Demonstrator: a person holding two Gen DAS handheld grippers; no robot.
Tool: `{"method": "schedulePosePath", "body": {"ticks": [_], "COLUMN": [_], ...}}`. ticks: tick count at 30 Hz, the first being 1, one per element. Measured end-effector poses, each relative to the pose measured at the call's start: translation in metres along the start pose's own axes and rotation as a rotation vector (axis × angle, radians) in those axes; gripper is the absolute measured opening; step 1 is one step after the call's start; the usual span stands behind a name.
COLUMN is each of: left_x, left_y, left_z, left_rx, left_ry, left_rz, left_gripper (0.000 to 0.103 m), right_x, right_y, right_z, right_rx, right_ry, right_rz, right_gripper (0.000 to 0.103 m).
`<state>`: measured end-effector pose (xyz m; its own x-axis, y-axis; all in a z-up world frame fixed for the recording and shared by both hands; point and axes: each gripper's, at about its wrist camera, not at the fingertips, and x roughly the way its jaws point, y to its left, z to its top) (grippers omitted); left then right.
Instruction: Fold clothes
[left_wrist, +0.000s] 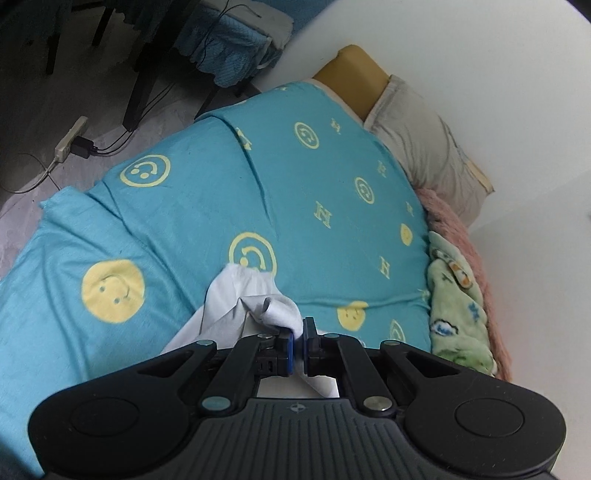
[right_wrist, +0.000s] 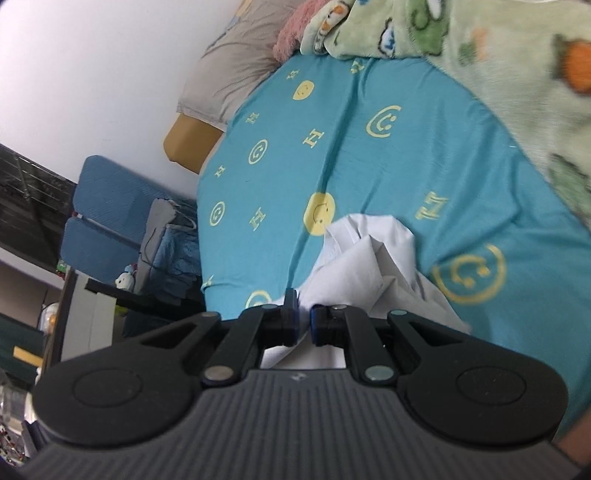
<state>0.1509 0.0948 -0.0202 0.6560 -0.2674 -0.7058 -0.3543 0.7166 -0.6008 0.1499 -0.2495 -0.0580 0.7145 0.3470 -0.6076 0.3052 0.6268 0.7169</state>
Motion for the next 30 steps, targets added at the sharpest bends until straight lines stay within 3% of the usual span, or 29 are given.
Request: {"method": "schedulePosePath", "body": {"ticks": [5, 9, 18, 21, 22, 23, 24, 25, 26, 30], "left_x": [0.053, 0.083, 0.119, 0.119, 0.117, 0.114, 0.109, 0.104, 0.098, 0.083], "left_y": [-0.005, -0.002, 0.004, 0.005, 0.004, 0.004, 0.003, 0.002, 0.001, -0.003], "left_z": [0.022, 0.033, 0.039, 0.034, 0.032, 0.03, 0.027, 0.023, 0.019, -0.004], "left_rx": [0.008, 0.014, 0.139, 0.198, 0.221, 0.248, 0.276, 0.308, 0.342, 0.47], "left_ry": [-0.001, -0.021, -0.049, -0.049, -0.049, -0.048, -0.057, -0.072, -0.087, -0.123], "left_rz": [0.032, -0.045, 0.017, 0.017, 0.005, -0.013, -0.025, -0.026, -0.026, -0.01], "left_gripper": [0.005, 0.005, 0.006, 0.011, 0.028, 0.049, 0.056, 0.065, 0.072, 0.077], "right_x": [0.053, 0.081, 0.121, 0.123, 0.12, 0.116, 0.11, 0.103, 0.096, 0.075], "right_y": [-0.012, -0.023, -0.011, -0.003, 0.0, 0.003, 0.005, 0.007, 0.009, 0.02], "right_z": [0.022, 0.035, 0.045, 0.042, 0.04, 0.038, 0.035, 0.031, 0.027, 0.004], "right_rx": [0.007, -0.007, -0.117, -0.188, -0.212, -0.231, -0.244, -0.255, -0.266, -0.385], "right_ry": [0.036, 0.032, 0.06, 0.082, 0.085, 0.085, 0.081, 0.071, 0.059, 0.026], "right_rz": [0.021, 0.047, 0.061, 0.041, 0.041, 0.05, 0.071, 0.094, 0.116, 0.128], "right_gripper": [0.01, 0.01, 0.012, 0.015, 0.022, 0.045, 0.063, 0.089, 0.089, 0.088]}}
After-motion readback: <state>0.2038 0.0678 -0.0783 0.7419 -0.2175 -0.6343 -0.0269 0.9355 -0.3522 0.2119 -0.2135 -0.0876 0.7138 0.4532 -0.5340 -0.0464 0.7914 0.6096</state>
